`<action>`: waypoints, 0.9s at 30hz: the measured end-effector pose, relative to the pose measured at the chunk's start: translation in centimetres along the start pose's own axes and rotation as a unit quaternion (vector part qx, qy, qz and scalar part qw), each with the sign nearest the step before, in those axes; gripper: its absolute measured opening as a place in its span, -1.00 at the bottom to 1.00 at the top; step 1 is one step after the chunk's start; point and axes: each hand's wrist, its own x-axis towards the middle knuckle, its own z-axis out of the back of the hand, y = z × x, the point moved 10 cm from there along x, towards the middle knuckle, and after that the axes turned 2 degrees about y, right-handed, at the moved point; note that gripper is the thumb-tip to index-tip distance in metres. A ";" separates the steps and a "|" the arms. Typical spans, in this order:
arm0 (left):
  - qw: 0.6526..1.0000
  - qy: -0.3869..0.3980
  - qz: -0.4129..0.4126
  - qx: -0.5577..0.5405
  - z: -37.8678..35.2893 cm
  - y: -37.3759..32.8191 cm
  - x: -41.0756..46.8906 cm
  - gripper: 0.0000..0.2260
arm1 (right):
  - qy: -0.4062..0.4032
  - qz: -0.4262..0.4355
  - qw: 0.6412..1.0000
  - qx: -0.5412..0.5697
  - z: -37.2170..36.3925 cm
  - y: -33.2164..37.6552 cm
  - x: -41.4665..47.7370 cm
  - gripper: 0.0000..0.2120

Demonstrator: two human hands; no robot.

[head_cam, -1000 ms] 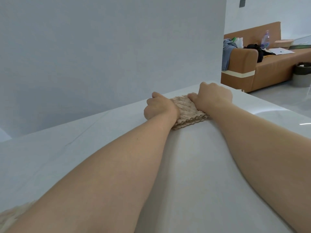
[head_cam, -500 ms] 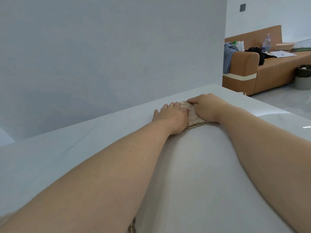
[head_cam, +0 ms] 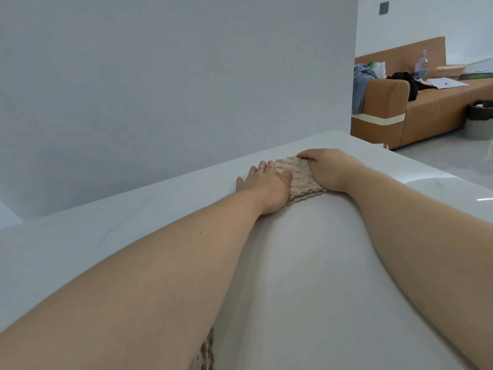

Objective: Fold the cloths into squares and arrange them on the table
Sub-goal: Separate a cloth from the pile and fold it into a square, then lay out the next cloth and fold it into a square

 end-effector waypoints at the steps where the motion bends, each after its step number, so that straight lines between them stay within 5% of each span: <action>1: 1.000 -0.004 -0.001 -0.005 0.4 0.0 -0.3 -0.40 | -0.019 -0.001 1.000 0.014 0.4 0.0 -0.3 -0.56; 5: 0.999 -0.018 -0.028 0.032 2.4 -0.5 -2.5 -0.47 | -0.094 -0.026 0.994 0.057 3.1 0.3 -2.9 -0.56; 12: 0.998 0.003 -0.018 0.062 5.9 0.6 -12.4 -0.82 | -0.072 0.009 0.997 0.029 3.9 8.0 -10.7 -0.58; 20: 0.999 -0.025 0.006 -0.035 9.2 6.5 -26.8 -0.54 | 0.010 0.080 0.991 0.103 1.5 19.5 -21.1 -0.66; 27: 0.993 -0.064 0.061 -0.075 9.9 13.2 -35.9 -0.53 | 0.045 0.113 0.987 0.106 -0.8 26.6 -27.3 -0.68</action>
